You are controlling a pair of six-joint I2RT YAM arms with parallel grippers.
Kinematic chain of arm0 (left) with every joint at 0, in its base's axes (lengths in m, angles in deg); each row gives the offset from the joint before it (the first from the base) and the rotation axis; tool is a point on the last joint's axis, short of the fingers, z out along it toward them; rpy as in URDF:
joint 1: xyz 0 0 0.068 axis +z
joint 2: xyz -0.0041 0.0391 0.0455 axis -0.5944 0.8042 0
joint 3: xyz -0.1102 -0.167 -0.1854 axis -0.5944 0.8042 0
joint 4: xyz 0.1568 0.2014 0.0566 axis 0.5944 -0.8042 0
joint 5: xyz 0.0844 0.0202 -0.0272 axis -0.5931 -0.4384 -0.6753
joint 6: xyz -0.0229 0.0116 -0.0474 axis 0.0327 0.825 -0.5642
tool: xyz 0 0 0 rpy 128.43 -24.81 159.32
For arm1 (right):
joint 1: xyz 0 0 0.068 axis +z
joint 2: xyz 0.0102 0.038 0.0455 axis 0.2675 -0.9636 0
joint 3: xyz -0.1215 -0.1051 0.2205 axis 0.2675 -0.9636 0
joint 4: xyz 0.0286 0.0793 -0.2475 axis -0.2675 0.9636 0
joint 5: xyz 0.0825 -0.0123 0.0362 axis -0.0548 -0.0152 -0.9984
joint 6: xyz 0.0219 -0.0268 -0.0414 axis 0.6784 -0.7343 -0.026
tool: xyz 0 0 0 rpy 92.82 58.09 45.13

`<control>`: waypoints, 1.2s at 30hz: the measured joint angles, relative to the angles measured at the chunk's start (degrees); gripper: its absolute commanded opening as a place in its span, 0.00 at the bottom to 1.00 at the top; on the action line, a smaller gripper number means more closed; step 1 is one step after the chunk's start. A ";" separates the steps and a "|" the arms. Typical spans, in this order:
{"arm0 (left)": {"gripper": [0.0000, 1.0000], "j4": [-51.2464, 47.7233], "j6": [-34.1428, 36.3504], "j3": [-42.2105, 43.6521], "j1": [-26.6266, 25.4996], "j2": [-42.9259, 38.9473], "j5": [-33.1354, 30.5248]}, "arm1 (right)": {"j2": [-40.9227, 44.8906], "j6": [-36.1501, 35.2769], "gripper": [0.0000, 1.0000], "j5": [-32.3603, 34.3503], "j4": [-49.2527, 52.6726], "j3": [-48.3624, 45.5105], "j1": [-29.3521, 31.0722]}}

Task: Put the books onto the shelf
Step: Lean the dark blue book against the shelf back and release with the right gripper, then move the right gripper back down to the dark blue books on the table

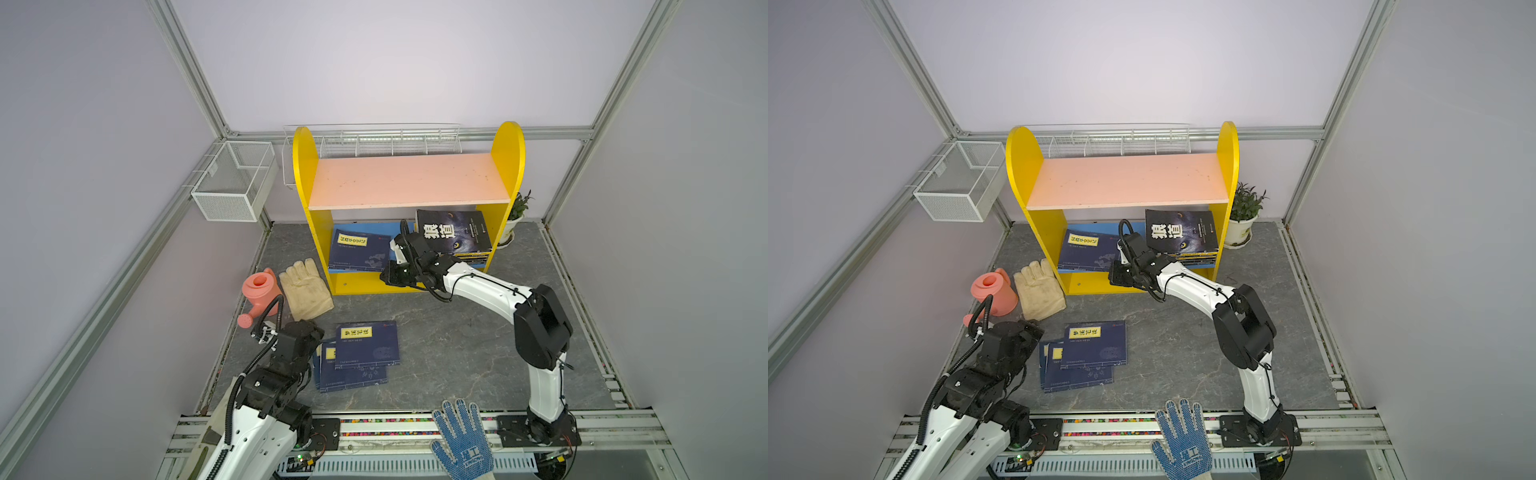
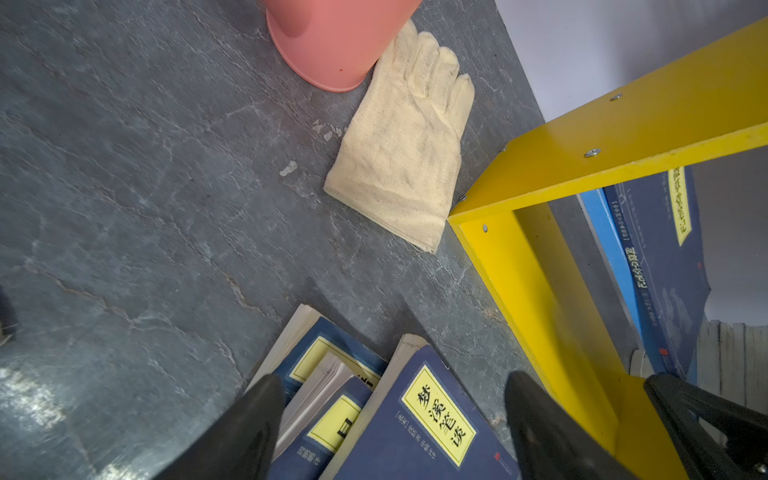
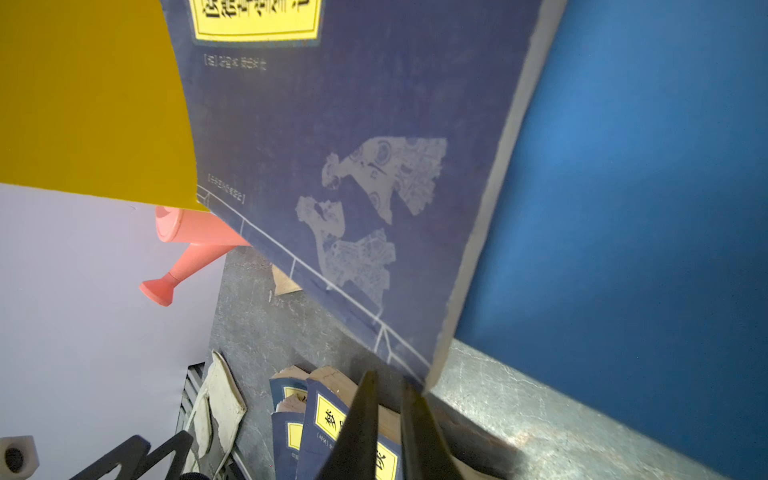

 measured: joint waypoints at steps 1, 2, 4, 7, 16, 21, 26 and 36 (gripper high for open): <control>0.84 0.00 0.00 0.00 0.00 0.00 0.00 | -0.26 -0.17 0.15 0.04 0.35 0.57 0.00; 0.84 0.00 0.00 0.00 0.00 0.00 0.00 | -0.55 -0.26 0.16 0.11 0.66 1.33 -0.07; 0.84 0.00 0.00 0.00 0.00 0.00 0.00 | -1.05 -0.50 0.15 0.17 0.76 2.73 -0.20; 0.84 0.00 0.00 0.00 0.00 0.02 0.00 | -1.84 -0.85 0.15 0.20 0.92 4.44 -0.46; 0.84 0.00 0.02 0.00 0.00 0.13 -0.02 | -2.71 -2.60 0.19 -1.31 0.22 5.05 -0.98; 0.84 0.00 0.22 0.00 0.00 0.63 0.00 | 1.86 -4.72 0.20 -1.25 -2.60 0.09 -0.98; 0.84 0.55 0.61 0.00 0.00 1.25 0.02 | 13.68 -5.95 0.26 2.99 -5.33 -8.22 -1.07; 0.84 3.52 6.47 0.00 0.00 5.07 1.22 | 28.52 -18.51 0.59 10.71 -3.06 -21.33 1.57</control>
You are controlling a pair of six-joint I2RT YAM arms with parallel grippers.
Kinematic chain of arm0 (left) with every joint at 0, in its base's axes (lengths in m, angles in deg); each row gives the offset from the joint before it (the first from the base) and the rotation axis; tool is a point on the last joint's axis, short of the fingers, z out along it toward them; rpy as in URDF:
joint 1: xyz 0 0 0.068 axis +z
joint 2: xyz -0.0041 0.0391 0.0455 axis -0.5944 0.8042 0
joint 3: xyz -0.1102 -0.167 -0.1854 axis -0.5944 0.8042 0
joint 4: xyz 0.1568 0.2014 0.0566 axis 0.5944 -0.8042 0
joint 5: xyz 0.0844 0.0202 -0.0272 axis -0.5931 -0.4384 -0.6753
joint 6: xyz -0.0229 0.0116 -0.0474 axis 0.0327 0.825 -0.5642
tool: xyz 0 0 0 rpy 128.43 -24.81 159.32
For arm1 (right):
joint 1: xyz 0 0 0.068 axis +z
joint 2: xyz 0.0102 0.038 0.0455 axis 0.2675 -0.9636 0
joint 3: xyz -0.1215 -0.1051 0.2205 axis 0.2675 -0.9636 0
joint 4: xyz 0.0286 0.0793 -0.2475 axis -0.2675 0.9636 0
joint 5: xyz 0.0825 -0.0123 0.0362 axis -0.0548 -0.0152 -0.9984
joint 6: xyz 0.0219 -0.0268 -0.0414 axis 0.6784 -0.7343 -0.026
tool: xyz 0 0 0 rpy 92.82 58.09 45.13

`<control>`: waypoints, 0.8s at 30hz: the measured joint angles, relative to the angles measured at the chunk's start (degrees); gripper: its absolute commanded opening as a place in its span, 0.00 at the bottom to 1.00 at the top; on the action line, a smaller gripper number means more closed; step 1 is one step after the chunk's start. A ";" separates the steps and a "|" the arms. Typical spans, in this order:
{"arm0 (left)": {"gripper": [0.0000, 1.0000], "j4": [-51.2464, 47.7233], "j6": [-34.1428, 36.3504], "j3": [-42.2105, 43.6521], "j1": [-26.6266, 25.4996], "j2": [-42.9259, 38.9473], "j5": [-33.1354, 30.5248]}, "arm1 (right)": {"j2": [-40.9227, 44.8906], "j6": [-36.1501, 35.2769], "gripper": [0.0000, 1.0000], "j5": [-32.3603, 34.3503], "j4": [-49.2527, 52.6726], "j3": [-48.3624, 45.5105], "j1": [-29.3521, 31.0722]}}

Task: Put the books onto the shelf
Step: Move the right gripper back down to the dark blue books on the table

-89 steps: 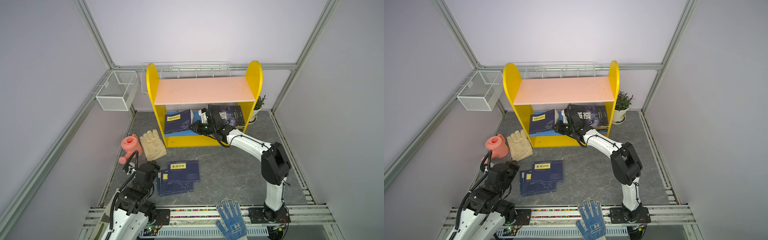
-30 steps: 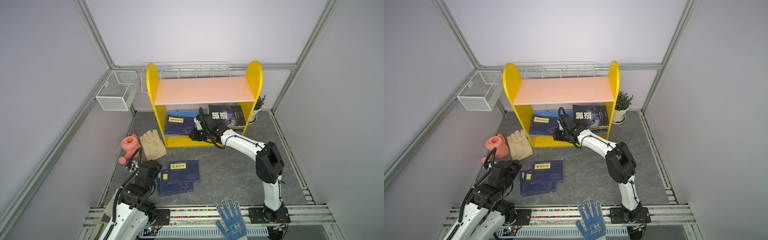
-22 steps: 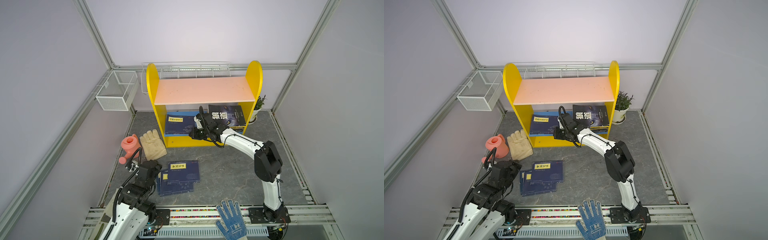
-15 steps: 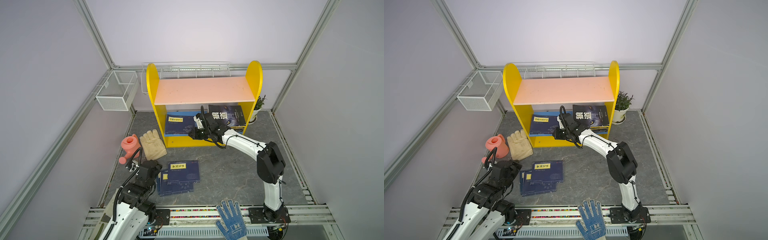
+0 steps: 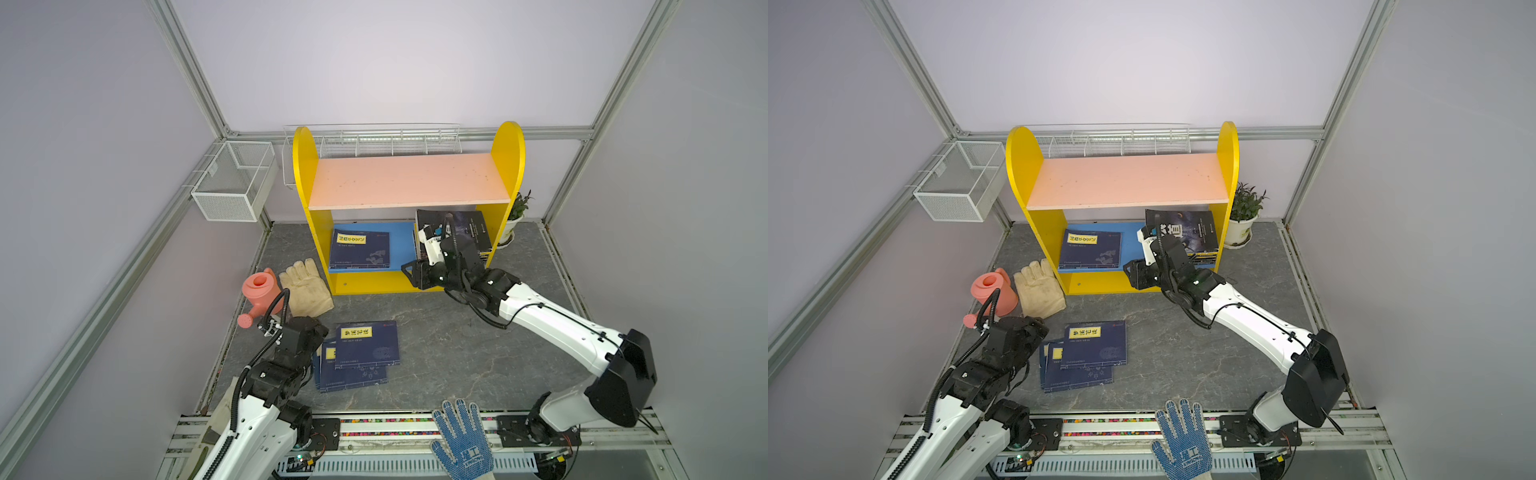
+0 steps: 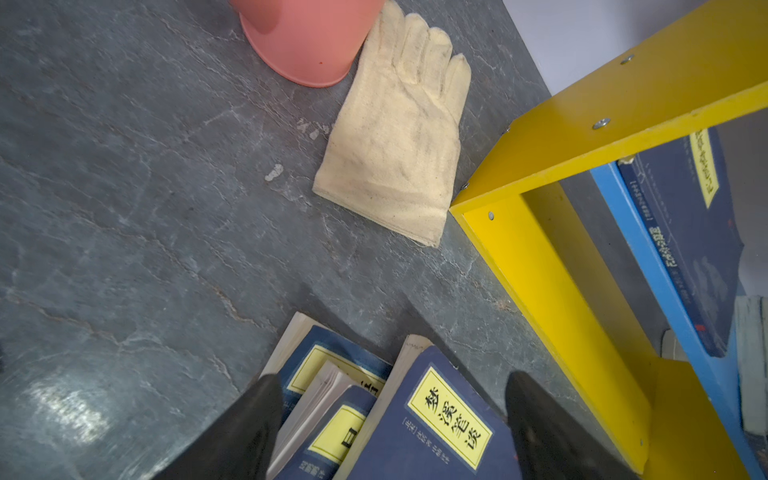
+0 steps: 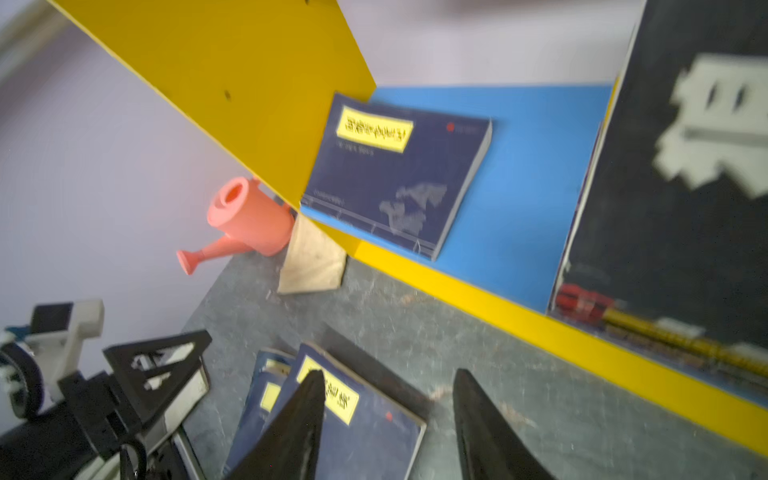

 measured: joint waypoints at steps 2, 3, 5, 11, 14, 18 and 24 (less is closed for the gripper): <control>0.84 0.50 2.32 -0.02 0.00 1.53 0.74 | -0.70 -4.42 0.60 2.05 3.78 -2.43 2.64; 0.84 0.68 3.61 -0.02 0.00 2.54 1.29 | -1.38 -6.54 0.60 3.26 5.84 -3.28 4.20; 0.84 0.81 6.03 -0.09 0.00 4.46 2.60 | -3.30 -10.38 0.60 5.57 9.31 -4.63 7.28; 0.84 1.14 13.03 -0.68 0.00 10.73 8.70 | -11.02 -17.77 0.60 8.98 16.06 -5.64 11.96; 0.84 1.66 15.26 -0.83 0.00 13.77 11.82 | -15.21 -19.74 0.60 8.63 17.66 -5.51 12.31; 0.84 1.95 17.14 -0.83 0.00 16.15 15.52 | -18.18 -21.38 0.63 5.03 18.80 -5.22 12.33; 0.81 2.10 18.43 -0.79 0.00 16.20 18.23 | -18.32 -21.97 0.67 -5.05 18.97 -3.65 10.25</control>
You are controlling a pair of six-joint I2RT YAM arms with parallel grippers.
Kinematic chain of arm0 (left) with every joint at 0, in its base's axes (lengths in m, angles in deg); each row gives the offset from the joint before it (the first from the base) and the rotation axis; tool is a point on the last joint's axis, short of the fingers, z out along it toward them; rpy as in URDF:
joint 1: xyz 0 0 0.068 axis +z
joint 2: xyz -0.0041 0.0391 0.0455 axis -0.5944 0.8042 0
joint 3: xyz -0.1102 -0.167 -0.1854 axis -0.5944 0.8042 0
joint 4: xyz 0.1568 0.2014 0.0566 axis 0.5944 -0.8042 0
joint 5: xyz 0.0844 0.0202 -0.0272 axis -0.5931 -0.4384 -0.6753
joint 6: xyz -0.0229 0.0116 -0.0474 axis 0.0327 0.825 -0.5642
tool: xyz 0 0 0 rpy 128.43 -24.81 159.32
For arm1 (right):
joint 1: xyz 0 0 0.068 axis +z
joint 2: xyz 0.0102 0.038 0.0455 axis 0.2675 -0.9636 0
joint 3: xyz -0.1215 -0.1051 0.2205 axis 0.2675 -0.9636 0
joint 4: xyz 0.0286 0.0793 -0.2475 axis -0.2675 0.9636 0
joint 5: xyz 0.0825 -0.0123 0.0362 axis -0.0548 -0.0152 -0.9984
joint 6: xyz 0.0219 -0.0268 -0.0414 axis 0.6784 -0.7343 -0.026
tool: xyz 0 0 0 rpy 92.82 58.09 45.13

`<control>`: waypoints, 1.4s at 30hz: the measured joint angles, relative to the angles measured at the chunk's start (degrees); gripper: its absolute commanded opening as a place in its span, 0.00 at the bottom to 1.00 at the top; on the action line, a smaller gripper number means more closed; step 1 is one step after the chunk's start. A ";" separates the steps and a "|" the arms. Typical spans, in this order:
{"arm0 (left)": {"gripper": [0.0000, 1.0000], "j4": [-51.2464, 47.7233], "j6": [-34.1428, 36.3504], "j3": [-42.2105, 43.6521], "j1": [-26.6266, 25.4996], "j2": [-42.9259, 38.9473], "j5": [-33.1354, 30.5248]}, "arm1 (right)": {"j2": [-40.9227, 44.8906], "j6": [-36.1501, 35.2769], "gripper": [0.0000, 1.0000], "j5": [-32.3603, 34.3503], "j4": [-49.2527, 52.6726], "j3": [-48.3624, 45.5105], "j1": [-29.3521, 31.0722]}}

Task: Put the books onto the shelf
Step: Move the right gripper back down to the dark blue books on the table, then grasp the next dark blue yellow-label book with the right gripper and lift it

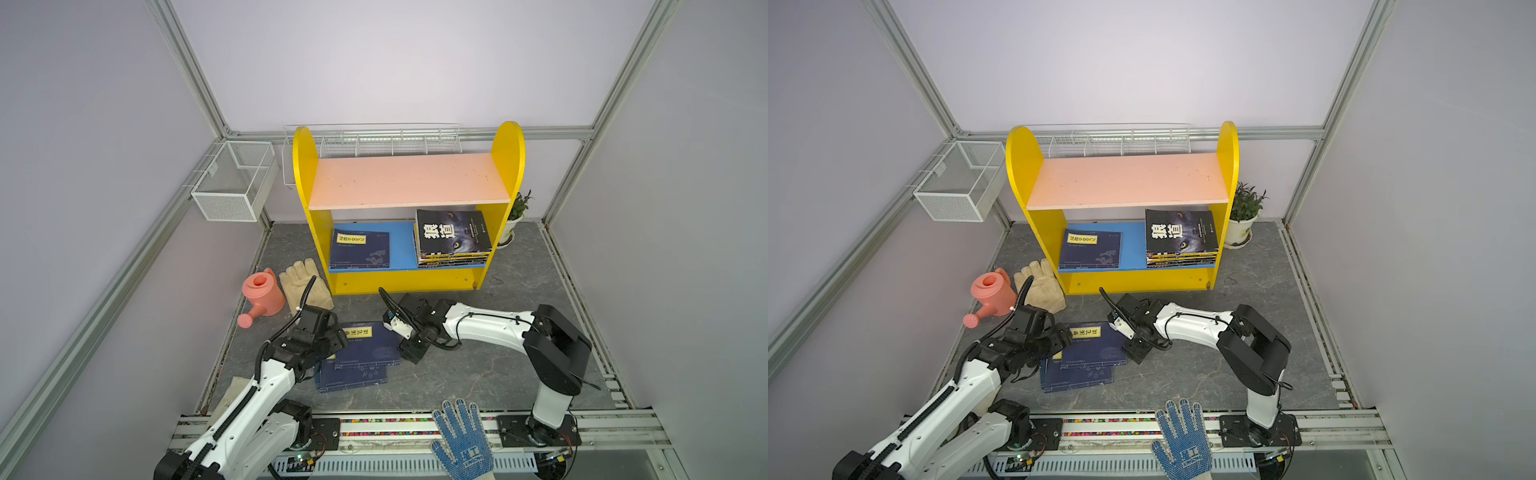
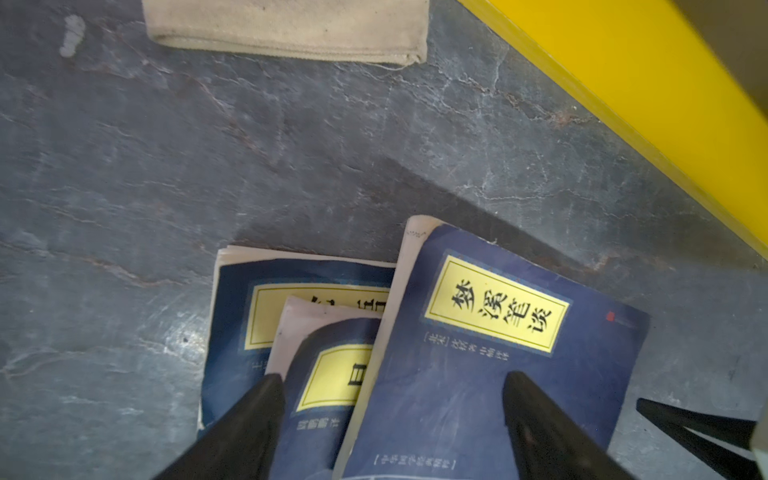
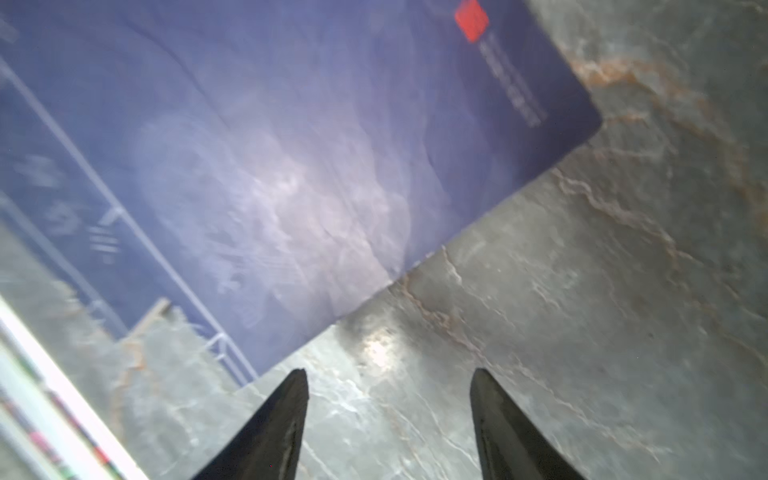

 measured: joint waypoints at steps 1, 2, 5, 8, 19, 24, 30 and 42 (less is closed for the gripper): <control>0.81 -0.02 0.17 0.02 0.00 0.00 0.22 | 0.00 -0.02 0.67 -1.49 -0.02 0.02 -0.57; 0.80 0.00 0.37 0.07 0.00 0.00 0.39 | -0.02 -0.02 0.67 -3.26 0.00 0.04 -1.33; 0.80 0.24 0.96 0.31 0.00 0.02 1.07 | -0.33 0.02 0.67 -7.98 0.00 0.09 -3.17; 0.78 0.48 1.31 0.46 0.00 0.48 1.66 | -2.10 0.09 0.67 -12.41 -0.26 0.76 -4.70; 0.68 2.97 2.49 0.76 -0.15 4.59 2.80 | -11.80 -0.28 0.62 -24.30 -0.26 9.25 -6.21; 0.64 3.82 2.54 1.20 -0.24 7.10 2.91 | -12.92 -0.42 0.61 -26.25 -0.26 10.58 -6.32; 0.62 4.57 2.93 1.42 -0.33 9.25 3.17 | -12.94 0.17 0.57 -29.20 -0.63 12.63 -7.54; 0.61 4.55 3.58 1.46 -0.44 8.09 3.34 | -11.98 4.61 0.25 -32.59 -4.74 14.45 -9.14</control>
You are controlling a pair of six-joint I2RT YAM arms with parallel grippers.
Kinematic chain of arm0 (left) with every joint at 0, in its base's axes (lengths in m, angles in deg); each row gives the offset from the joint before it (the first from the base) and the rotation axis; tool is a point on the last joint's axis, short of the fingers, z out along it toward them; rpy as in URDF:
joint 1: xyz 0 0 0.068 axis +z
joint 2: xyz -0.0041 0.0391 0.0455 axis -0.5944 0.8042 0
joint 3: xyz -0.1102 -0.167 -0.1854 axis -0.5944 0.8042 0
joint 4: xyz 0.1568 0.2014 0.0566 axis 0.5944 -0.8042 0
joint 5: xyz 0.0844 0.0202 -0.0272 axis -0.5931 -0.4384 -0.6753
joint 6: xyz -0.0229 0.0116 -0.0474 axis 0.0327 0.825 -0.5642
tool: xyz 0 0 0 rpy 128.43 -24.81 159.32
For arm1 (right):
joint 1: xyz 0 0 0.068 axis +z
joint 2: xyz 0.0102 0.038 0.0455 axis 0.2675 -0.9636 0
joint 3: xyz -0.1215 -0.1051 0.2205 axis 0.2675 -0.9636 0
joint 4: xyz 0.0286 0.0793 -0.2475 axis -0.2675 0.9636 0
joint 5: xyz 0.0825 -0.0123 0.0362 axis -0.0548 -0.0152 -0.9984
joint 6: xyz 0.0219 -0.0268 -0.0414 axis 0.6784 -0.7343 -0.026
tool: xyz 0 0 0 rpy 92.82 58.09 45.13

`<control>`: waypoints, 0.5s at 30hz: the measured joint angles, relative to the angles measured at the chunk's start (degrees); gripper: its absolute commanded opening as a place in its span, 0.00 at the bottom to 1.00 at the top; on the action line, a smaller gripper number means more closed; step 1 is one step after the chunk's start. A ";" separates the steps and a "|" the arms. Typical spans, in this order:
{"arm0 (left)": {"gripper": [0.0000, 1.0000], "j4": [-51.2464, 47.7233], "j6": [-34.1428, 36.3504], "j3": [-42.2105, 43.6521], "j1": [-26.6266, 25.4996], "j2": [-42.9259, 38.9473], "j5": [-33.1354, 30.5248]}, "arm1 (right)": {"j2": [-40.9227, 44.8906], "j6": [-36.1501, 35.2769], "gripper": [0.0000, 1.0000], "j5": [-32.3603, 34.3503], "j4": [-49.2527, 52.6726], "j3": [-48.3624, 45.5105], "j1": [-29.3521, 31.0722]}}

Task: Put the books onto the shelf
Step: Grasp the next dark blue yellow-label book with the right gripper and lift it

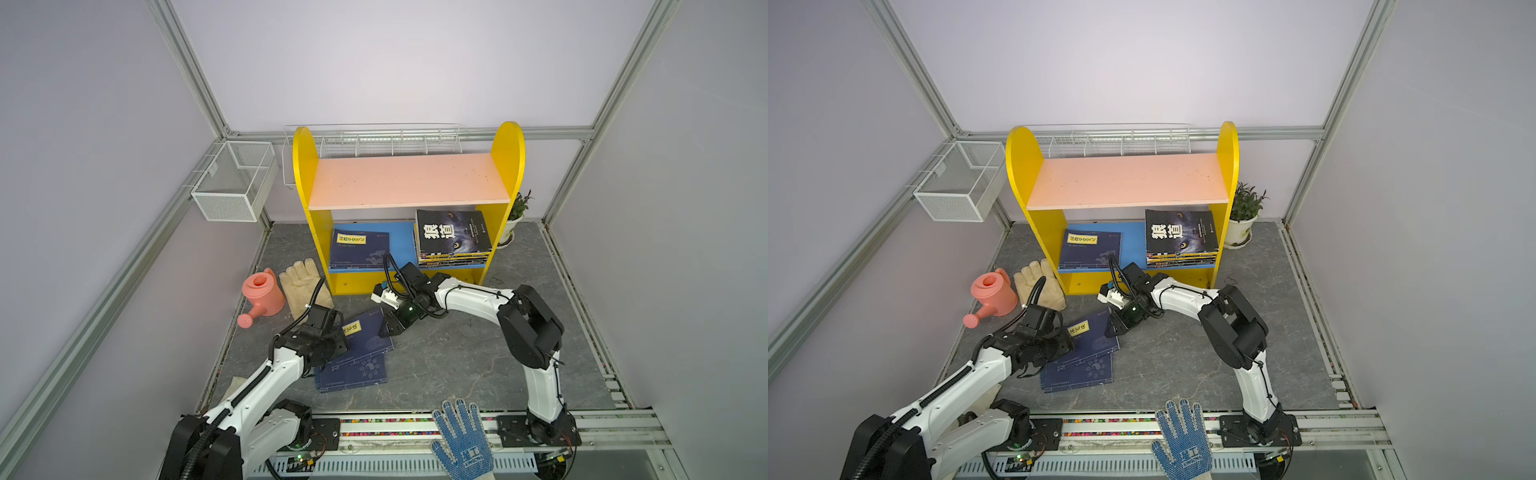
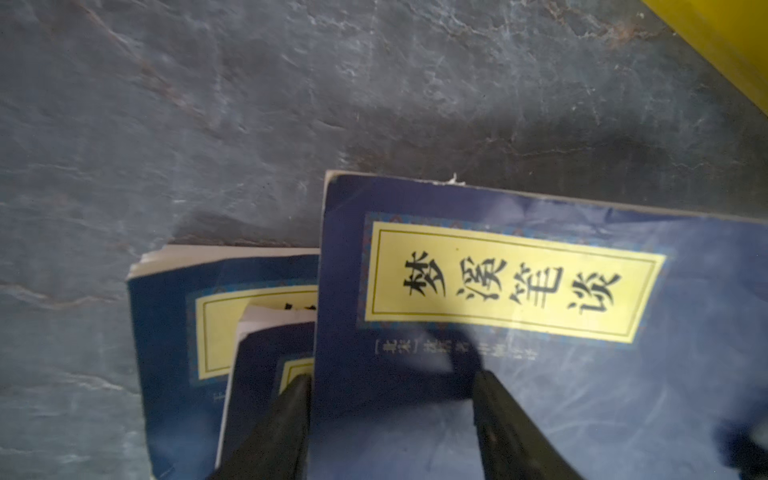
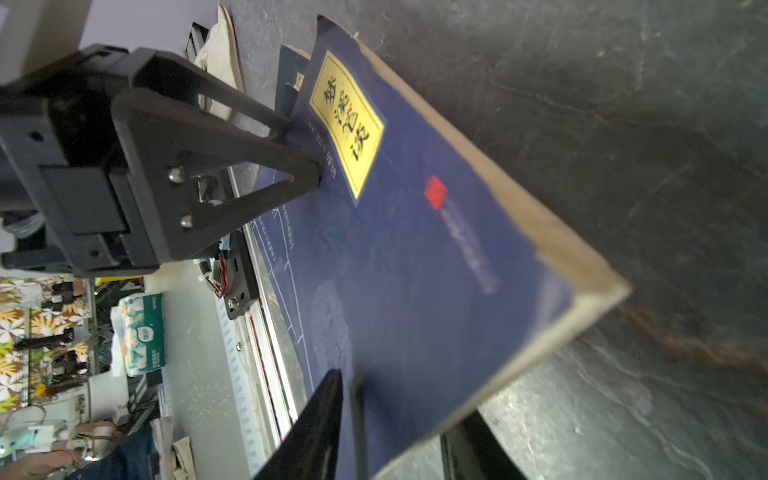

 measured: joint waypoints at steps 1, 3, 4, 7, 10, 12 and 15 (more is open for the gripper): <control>0.61 -0.15 0.00 0.00 0.00 -0.46 -0.04 | 0.24 0.68 0.21 0.24 -0.33 0.00 -0.04; 0.65 -0.57 0.02 0.00 0.00 -1.70 -0.07 | 1.20 1.42 0.14 0.68 -1.38 -0.04 -0.09; 0.66 -0.72 0.00 0.00 0.00 -2.38 -0.07 | 1.77 1.84 0.12 0.76 -1.95 -0.11 -0.09; 0.73 -1.31 -0.20 -0.61 -0.11 -5.01 -0.26 | 4.66 3.02 0.10 0.66 -4.48 -1.16 -0.13; 0.78 -2.51 -0.63 -2.49 0.15 -8.92 -0.63 | 8.09 4.50 0.09 -0.15 -6.69 -2.34 -0.68; 0.82 -3.08 -1.18 -4.42 1.18 -12.13 -0.48 | 10.56 5.42 0.08 -1.51 -7.76 -3.15 -1.90; 0.87 -1.99 -2.84 -6.88 3.96 -16.15 1.75 | 14.12 6.69 0.07 -4.35 -8.66 -3.89 -4.55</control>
